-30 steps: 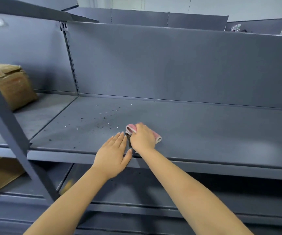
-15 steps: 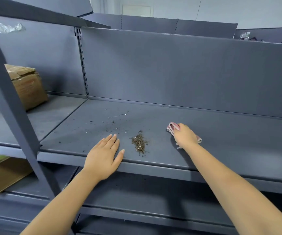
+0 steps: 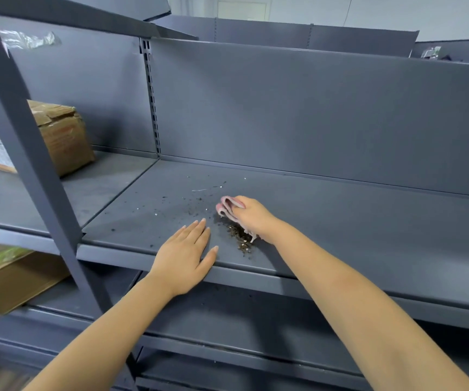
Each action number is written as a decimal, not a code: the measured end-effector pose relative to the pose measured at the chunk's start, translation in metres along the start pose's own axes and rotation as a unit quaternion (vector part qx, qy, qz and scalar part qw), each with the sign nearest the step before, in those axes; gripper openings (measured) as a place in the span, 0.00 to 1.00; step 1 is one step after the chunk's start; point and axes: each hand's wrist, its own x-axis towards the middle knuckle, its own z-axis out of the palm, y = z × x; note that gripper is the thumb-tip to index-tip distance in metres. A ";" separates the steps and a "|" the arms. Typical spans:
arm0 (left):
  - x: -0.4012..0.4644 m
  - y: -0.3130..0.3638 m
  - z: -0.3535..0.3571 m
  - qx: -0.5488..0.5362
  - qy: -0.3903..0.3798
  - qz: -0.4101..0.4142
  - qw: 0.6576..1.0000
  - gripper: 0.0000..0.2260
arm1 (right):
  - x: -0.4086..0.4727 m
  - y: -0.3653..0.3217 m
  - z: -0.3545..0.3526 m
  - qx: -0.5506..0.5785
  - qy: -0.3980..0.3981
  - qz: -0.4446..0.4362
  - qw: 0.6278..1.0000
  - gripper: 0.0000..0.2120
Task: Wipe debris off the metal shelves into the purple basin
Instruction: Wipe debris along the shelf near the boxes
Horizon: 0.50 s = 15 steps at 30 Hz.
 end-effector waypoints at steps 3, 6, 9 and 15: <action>0.002 -0.006 -0.008 -0.004 -0.019 0.018 1.000 0.54 | -0.008 0.022 -0.027 -0.008 0.084 0.032 0.996 0.06; 0.007 -0.018 -0.011 -0.010 0.001 0.014 1.000 0.55 | -0.015 0.054 -0.051 -0.048 0.157 0.080 0.983 0.10; 0.007 -0.021 -0.009 -0.020 -0.012 0.007 1.000 0.58 | -0.017 0.087 -0.064 -0.099 0.207 0.139 0.963 0.11; 0.007 -0.023 -0.006 -0.013 -0.027 0.010 0.999 0.58 | 0.010 0.085 -0.059 -0.182 0.224 0.138 0.947 0.14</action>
